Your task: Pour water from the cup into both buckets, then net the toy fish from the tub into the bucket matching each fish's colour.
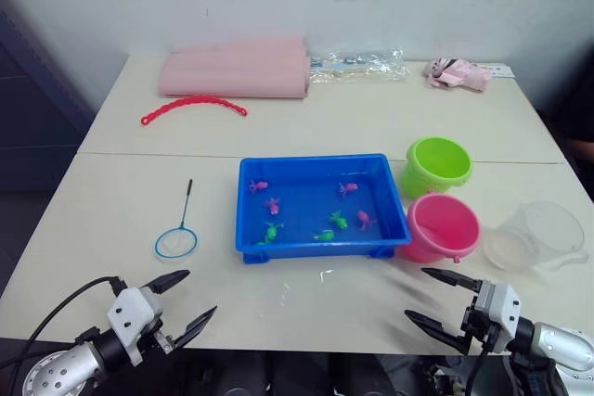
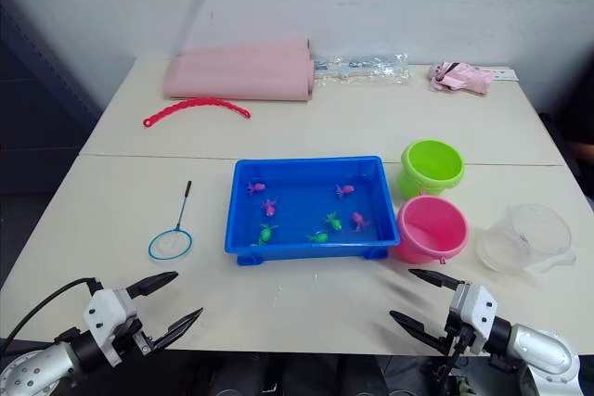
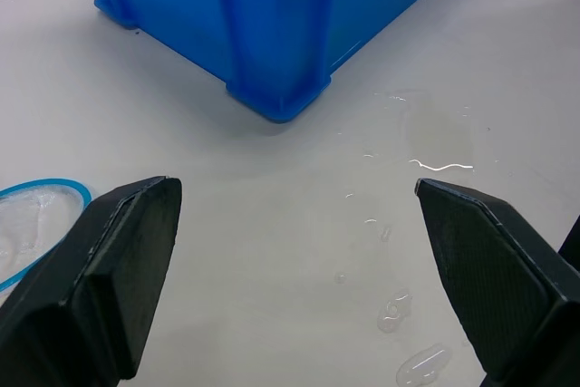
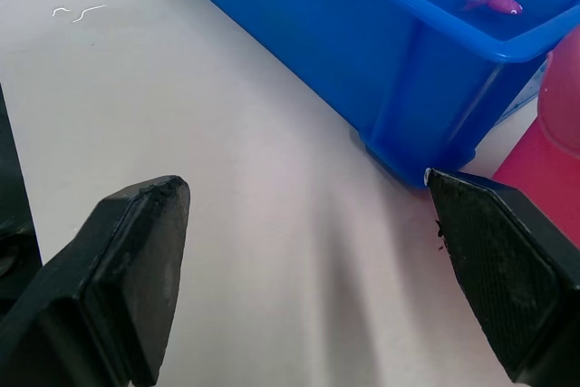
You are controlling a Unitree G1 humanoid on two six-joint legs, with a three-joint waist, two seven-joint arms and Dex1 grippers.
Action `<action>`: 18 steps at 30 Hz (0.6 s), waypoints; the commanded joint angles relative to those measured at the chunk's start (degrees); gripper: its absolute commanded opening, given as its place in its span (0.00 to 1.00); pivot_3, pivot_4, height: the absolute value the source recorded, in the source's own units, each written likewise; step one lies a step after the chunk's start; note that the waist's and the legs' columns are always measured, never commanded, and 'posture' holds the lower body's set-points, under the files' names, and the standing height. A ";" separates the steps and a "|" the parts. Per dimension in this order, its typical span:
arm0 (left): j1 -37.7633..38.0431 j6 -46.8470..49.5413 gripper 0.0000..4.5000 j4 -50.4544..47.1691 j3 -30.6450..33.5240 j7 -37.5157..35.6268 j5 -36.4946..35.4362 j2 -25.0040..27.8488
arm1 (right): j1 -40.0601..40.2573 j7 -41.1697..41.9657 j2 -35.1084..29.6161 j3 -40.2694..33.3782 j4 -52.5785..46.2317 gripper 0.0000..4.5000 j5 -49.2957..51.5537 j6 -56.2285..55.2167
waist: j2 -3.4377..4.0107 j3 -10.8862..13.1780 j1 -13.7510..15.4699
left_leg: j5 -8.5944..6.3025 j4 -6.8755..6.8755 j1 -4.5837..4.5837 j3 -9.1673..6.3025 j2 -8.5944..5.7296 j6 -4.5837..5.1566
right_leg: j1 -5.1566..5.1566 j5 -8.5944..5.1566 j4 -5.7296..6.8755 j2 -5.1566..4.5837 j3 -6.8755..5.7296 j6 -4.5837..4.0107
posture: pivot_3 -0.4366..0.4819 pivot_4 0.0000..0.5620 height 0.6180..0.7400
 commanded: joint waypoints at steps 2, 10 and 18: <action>2.92 0.27 1.00 -1.54 2.99 -1.11 -4.25 -0.63 | 1.86 -0.28 -0.03 -1.37 -2.35 0.99 2.59 0.57 | 0.00 0.00 -0.02 | 0.00 0.00 0.00 0.00 0.00 0.00 | 0.00 0.00 0.00 0.00 0.00 0.00 | 0.48 0.27 1.00; 5.46 13.26 1.00 -13.13 6.86 -3.40 -22.07 0.69 | 5.72 -6.69 0.72 -8.17 -9.11 0.99 11.28 9.38 | -0.02 0.02 0.17 | -0.11 0.05 -0.02 -0.01 0.04 -0.03 | 0.02 -0.01 -0.05 -0.02 0.06 -0.02 | 0.48 0.27 1.00; -10.37 25.59 1.00 -22.06 -2.93 -0.99 -28.03 5.23 | 19.59 -13.15 5.57 -24.14 -16.68 0.99 16.14 11.85 | 0.20 -0.09 0.54 | -0.01 0.04 -0.06 -0.04 0.00 0.18 | 0.10 -0.02 -0.17 0.03 0.02 -0.03 | 0.48 0.27 1.00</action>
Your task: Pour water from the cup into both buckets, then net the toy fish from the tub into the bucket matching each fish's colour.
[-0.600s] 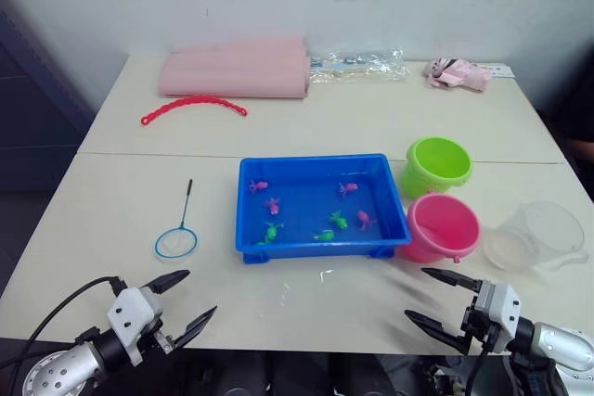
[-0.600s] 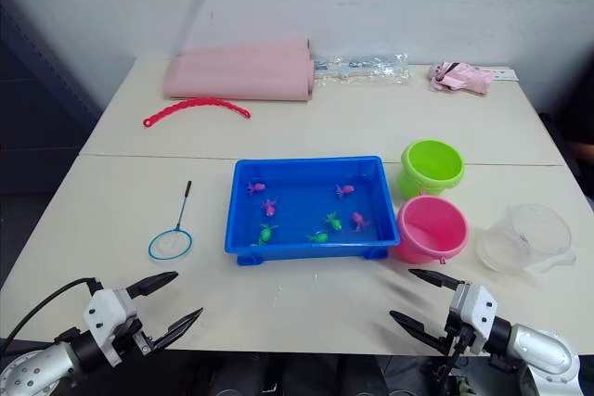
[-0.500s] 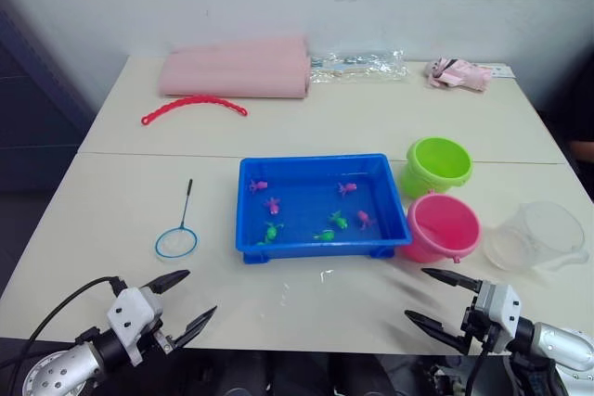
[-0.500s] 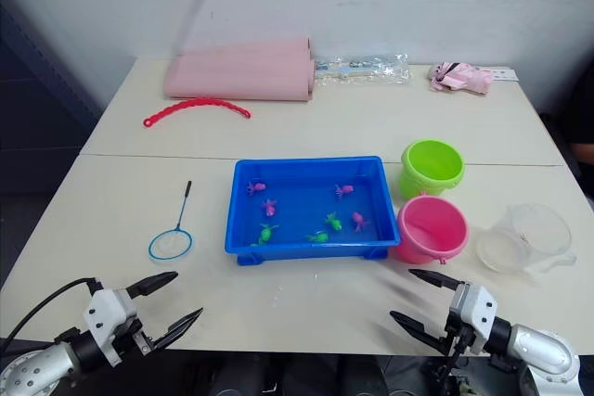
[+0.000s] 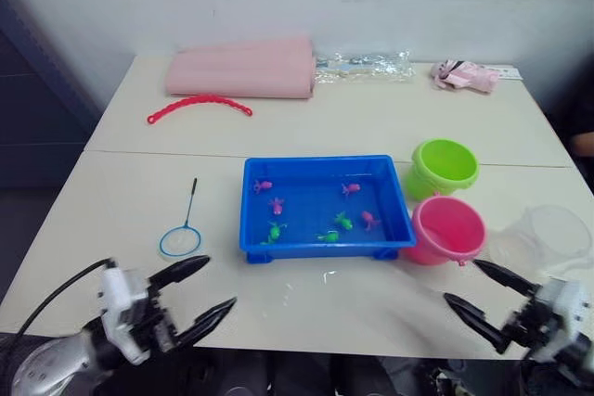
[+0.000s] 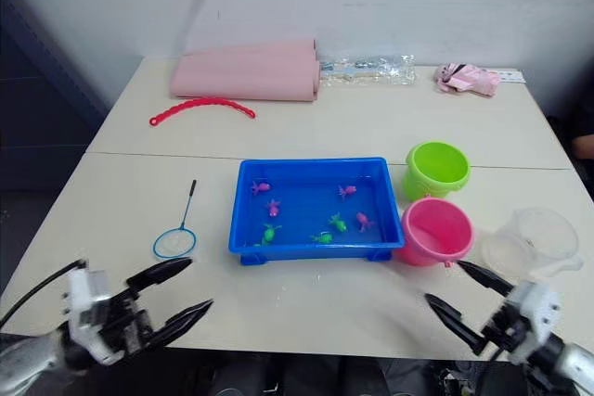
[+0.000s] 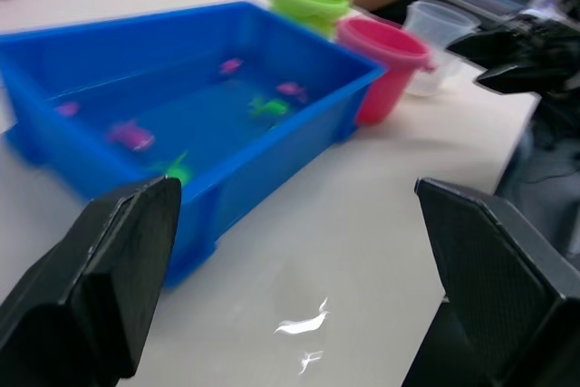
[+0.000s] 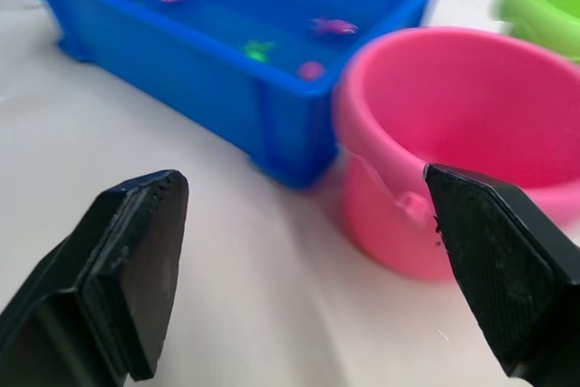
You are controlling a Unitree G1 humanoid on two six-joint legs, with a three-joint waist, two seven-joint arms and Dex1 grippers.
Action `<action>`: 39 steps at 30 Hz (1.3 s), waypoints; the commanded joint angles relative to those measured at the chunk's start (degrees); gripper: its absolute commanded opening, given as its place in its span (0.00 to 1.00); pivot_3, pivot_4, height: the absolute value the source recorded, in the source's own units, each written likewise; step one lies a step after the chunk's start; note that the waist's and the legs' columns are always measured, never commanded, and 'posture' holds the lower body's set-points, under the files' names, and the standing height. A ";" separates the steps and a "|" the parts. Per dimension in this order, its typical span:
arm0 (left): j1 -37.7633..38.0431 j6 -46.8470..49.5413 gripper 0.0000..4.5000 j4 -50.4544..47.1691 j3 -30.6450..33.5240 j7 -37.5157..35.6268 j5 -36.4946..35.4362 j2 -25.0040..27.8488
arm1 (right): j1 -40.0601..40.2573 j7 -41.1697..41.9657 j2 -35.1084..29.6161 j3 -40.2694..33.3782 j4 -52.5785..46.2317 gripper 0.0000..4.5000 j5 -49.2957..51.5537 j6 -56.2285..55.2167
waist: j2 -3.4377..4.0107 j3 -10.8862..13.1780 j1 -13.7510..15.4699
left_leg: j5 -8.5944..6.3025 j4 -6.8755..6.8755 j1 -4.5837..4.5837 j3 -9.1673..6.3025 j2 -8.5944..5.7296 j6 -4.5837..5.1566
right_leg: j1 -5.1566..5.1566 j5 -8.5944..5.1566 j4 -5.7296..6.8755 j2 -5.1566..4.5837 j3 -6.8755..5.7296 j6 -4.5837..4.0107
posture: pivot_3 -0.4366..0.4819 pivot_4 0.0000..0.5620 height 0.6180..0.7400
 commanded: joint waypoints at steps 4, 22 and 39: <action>-19.19 9.36 1.00 -0.61 -5.47 0.29 -5.64 4.33 | 9.14 -8.90 9.94 -13.32 -1.55 0.99 3.05 -1.31 | 0.13 -0.11 -0.32 | 0.08 -0.01 0.03 -0.05 0.02 0.04 | 0.03 0.00 0.07 0.07 0.00 0.00 | 0.48 0.27 1.00; -33.84 15.75 1.00 2.25 -13.28 0.33 -4.55 1.50 | -8.43 -36.55 8.55 -16.02 11.19 0.99 -0.21 16.46 | 0.61 -0.38 -2.00 | 0.21 -0.14 0.16 0.26 -0.01 -0.40 | -0.17 0.00 0.18 0.05 0.41 0.00 | 0.48 0.27 1.00; -31.61 18.51 1.00 -2.77 -11.84 4.96 -4.43 2.17 | -26.35 -38.29 5.00 -13.09 30.52 0.99 -7.13 10.47 | 0.67 -0.39 -1.92 | 0.48 -0.09 0.11 0.31 0.03 -0.31 | -0.27 0.06 0.32 0.71 0.73 0.16 | 0.48 0.27 1.00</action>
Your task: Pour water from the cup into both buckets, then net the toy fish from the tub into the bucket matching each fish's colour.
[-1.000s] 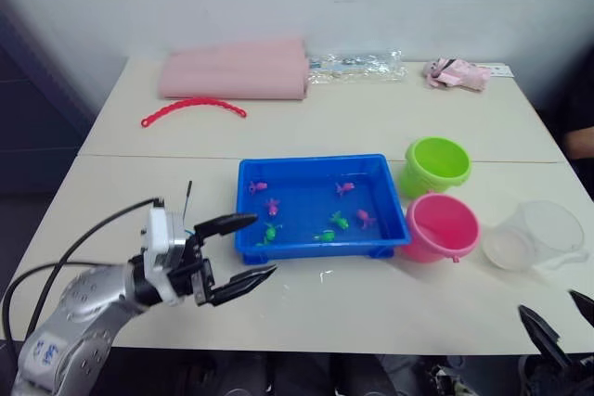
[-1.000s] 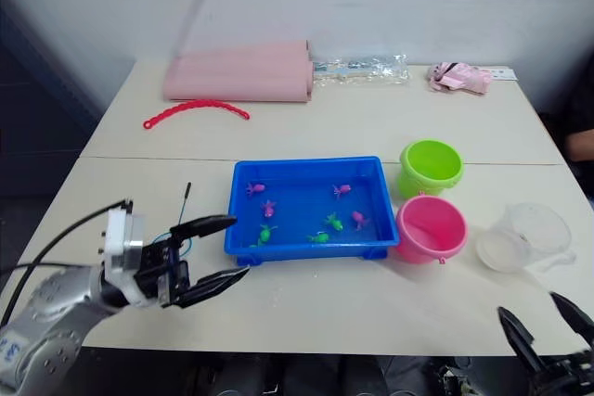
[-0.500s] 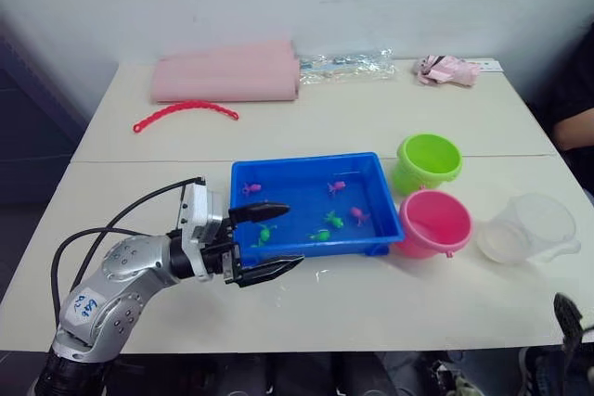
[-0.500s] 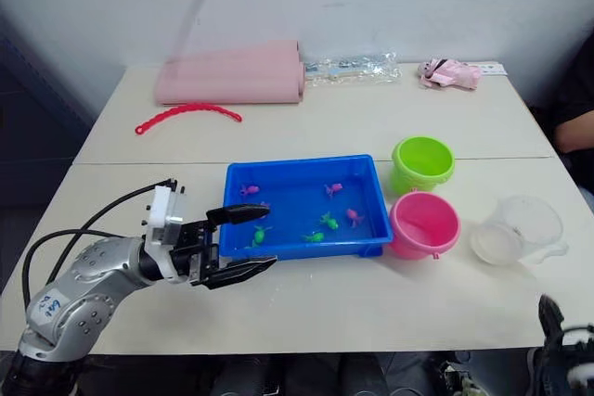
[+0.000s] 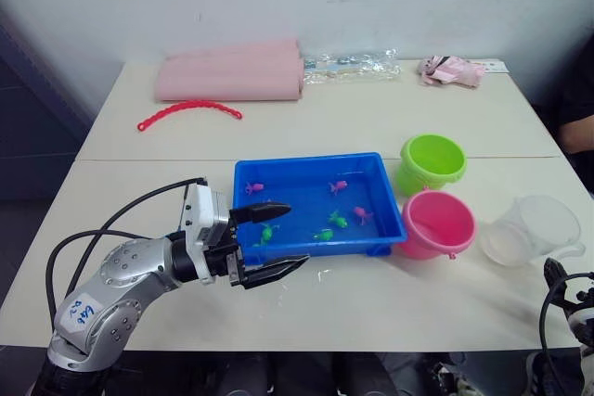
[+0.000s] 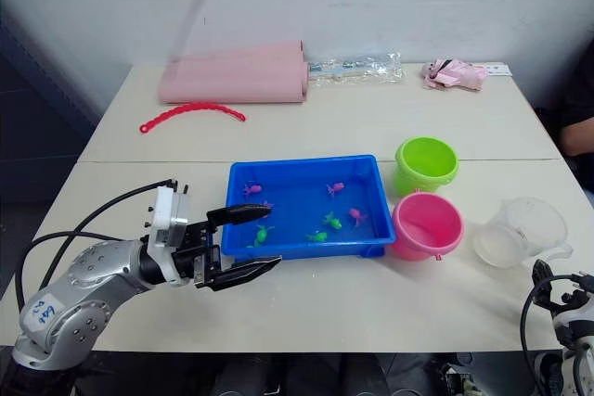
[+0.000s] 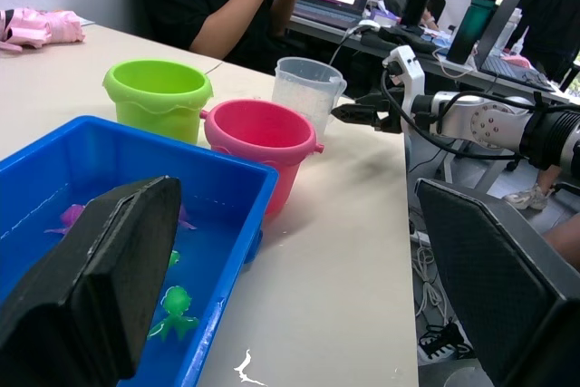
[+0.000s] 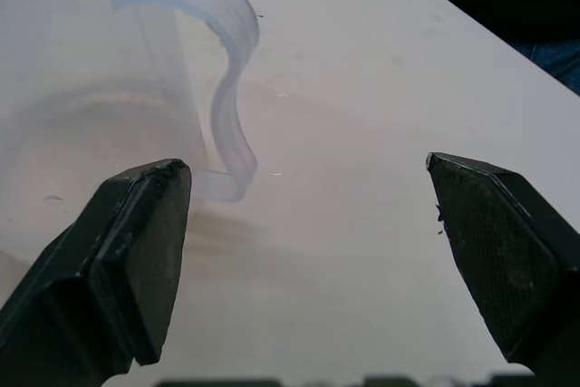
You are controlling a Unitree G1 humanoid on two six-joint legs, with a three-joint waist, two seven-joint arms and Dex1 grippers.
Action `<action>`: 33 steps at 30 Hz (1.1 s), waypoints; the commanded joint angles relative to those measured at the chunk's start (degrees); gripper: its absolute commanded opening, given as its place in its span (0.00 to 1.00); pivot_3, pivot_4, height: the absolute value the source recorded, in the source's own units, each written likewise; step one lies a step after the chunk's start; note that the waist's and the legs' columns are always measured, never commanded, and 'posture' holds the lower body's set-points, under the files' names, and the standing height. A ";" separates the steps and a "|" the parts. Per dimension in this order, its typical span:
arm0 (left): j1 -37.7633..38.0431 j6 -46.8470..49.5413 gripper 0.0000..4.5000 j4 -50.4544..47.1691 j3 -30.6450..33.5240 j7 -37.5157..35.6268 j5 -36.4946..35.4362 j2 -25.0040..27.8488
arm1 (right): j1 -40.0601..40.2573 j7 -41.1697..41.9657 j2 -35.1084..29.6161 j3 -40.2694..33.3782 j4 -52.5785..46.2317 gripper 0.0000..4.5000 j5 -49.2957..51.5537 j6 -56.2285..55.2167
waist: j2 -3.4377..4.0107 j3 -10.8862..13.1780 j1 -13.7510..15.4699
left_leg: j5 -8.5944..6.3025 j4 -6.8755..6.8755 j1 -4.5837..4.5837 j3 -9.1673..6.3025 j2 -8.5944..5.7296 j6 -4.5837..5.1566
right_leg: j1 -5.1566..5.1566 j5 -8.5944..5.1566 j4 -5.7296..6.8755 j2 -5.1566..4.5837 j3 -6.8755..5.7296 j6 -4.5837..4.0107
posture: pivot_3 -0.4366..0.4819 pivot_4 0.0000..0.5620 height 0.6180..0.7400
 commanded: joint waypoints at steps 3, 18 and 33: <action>-0.18 -0.16 1.00 -2.70 1.16 0.57 -0.44 0.28 | -2.88 -0.85 -1.27 -1.55 3.05 0.99 -0.61 -2.82 | 0.00 0.00 -0.05 | 0.00 0.00 0.01 0.04 0.01 -0.01 | -0.02 0.00 0.01 0.00 0.03 0.00 | 0.48 0.27 1.00; -1.02 -0.49 1.00 -2.52 0.58 1.75 0.19 -0.07 | -9.11 -0.60 -0.73 -1.72 8.24 0.99 0.08 -5.80 | 0.00 0.00 -0.10 | 0.01 -0.01 0.01 0.12 0.02 -0.01 | -0.06 0.01 0.02 0.02 0.10 0.00 | 0.48 0.27 1.00; -2.49 -1.31 1.00 -1.64 -0.27 1.98 1.62 -1.01 | -15.11 0.95 -1.23 -0.36 13.89 0.65 0.03 -8.26 | -0.01 0.00 -0.16 | 0.01 -0.01 -0.01 0.59 0.06 -0.02 | -0.41 0.04 0.15 0.10 0.60 0.07 | 0.48 0.27 1.00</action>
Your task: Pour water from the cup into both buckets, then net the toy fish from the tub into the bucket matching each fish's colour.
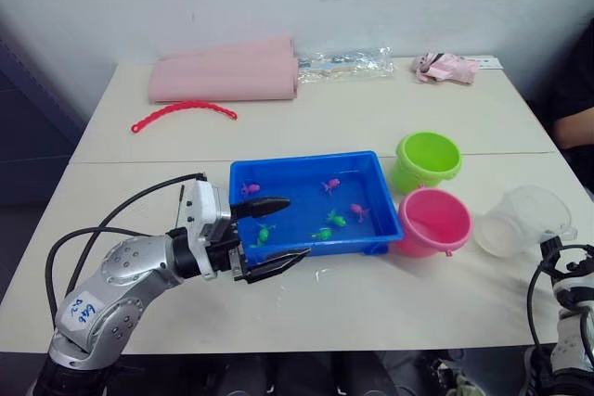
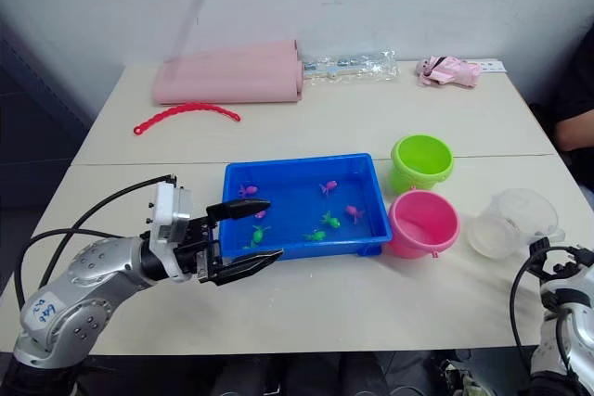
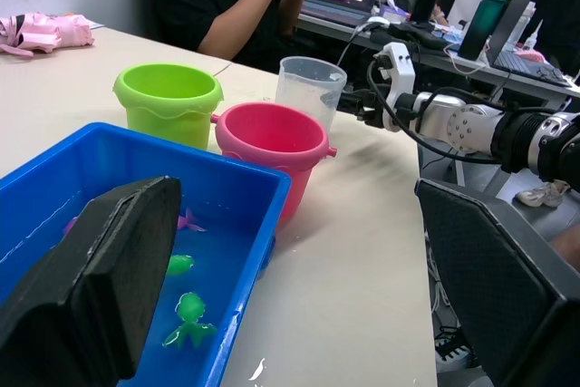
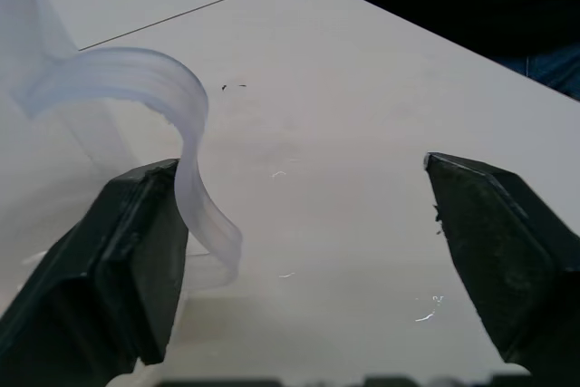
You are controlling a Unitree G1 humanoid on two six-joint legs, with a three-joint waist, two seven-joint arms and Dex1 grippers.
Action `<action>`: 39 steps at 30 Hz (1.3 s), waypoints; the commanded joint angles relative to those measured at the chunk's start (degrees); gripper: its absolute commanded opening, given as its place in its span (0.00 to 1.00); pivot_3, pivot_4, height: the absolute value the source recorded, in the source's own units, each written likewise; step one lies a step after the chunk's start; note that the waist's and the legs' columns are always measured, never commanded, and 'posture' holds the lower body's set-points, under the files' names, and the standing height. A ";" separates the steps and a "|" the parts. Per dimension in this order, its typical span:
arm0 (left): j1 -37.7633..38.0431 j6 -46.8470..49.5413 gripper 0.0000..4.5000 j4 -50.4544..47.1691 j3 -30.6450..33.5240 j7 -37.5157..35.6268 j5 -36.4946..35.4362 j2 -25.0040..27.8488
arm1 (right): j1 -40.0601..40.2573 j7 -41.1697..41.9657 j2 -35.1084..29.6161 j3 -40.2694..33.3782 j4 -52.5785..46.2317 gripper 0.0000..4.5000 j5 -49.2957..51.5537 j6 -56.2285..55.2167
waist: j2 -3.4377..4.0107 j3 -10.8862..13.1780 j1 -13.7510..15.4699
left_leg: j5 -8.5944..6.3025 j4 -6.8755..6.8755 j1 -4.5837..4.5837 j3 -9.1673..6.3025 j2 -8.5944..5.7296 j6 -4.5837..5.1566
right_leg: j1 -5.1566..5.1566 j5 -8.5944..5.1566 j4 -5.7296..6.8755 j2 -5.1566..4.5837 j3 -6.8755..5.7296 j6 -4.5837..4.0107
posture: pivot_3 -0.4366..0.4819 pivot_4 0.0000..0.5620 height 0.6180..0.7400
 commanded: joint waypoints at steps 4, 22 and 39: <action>-0.36 -1.71 1.00 -1.24 0.07 -0.25 1.37 -1.03 | -0.51 2.42 -1.33 0.53 -0.12 0.22 -0.28 -2.46 | 0.00 0.00 0.09 | 0.00 -0.01 -0.01 0.04 0.00 0.00 | -0.06 0.00 0.01 0.01 0.06 0.00 | 0.48 0.27 1.00; 1.59 -4.52 1.00 0.93 -1.26 -2.39 4.23 -3.40 | 5.14 3.15 -9.09 2.31 -11.91 0.01 -8.98 -7.95 | 0.00 0.01 0.03 | 0.00 -0.02 -0.05 0.17 0.00 0.00 | -0.18 0.01 0.02 0.00 0.17 0.03 | 0.48 0.27 1.00; -8.23 -6.44 1.00 10.71 -7.37 -7.51 8.96 -6.83 | 9.84 2.16 -16.51 6.44 -27.87 0.01 -23.85 -12.02 | -0.05 0.03 0.22 | 0.01 0.01 -0.06 0.23 0.00 0.00 | -0.21 0.03 0.03 0.05 0.09 0.07 | 0.48 0.27 1.00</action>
